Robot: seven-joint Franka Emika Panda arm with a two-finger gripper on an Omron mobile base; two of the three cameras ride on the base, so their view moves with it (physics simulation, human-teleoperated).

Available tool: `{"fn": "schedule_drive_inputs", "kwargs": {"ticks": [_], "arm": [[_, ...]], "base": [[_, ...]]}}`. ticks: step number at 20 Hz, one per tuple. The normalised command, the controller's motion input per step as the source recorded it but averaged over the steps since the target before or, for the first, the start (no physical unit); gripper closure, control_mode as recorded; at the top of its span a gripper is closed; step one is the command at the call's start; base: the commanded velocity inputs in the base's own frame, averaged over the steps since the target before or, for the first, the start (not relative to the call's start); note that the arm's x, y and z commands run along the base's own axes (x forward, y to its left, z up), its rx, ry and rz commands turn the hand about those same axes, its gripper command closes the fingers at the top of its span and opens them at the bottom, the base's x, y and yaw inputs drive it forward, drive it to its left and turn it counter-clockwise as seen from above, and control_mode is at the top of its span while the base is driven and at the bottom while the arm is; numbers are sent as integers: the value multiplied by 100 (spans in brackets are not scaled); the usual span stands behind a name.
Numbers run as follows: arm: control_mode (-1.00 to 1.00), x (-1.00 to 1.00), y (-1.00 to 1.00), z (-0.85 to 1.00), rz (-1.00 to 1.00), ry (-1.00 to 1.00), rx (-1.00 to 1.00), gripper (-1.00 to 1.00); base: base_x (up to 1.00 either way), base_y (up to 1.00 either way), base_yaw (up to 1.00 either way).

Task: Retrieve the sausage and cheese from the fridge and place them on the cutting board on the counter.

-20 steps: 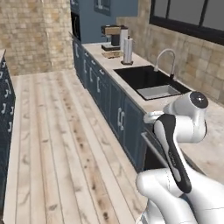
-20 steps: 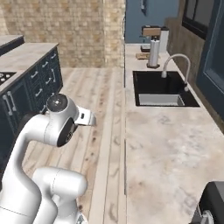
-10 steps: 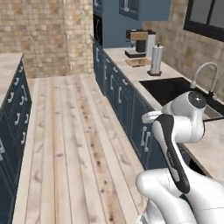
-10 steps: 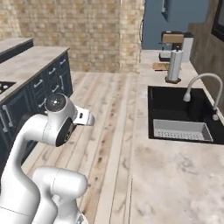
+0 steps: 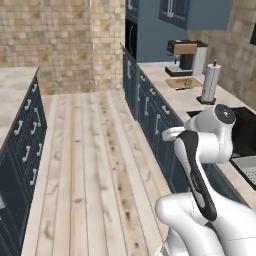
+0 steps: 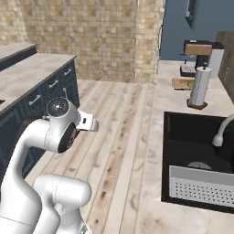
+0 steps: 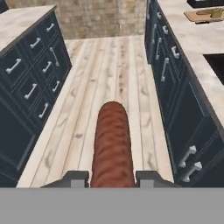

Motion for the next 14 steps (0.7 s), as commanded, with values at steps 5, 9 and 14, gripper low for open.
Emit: {"fn": "schedule_drive_inputs", "kwargs": {"ticks": [5, 9, 14], "arm": [[100, 0, 0, 0, 0, 0, 0, 100], [100, 0, 0, 0, 0, 0, 0, 100], [100, 0, 0, 0, 0, 0, 0, 100]], "base": [[100, 19, 14], [100, 23, 13], [100, 28, 11]]}}
